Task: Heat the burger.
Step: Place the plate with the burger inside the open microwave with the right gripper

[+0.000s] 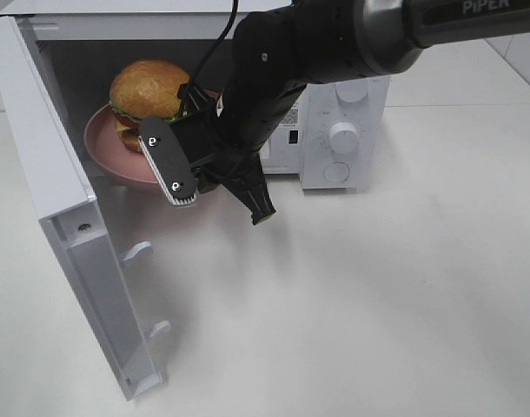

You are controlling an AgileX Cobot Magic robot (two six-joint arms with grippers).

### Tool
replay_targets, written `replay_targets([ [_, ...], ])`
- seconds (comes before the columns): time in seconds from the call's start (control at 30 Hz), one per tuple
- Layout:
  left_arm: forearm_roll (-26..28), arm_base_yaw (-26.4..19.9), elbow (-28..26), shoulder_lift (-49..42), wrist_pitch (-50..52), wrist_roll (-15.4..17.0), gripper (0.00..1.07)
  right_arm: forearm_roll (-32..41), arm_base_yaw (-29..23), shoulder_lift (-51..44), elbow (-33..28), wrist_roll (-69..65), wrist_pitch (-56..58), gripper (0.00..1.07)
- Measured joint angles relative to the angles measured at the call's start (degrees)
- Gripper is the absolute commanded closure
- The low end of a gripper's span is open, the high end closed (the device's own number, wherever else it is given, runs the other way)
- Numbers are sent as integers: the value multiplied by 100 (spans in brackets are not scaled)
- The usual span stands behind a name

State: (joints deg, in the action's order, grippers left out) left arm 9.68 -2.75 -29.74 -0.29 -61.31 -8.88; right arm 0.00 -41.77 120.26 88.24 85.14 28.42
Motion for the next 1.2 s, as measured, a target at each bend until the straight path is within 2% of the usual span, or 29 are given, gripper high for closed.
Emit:
replay_targets([
  [0.83, 0, 0, 0, 0, 0, 0, 7, -768, 126, 1129, 1965, -1031, 413, 107],
  [1.2, -6, 0, 0, 0, 0, 0, 7, -905, 264, 1381, 2309, -1169, 453, 107],
])
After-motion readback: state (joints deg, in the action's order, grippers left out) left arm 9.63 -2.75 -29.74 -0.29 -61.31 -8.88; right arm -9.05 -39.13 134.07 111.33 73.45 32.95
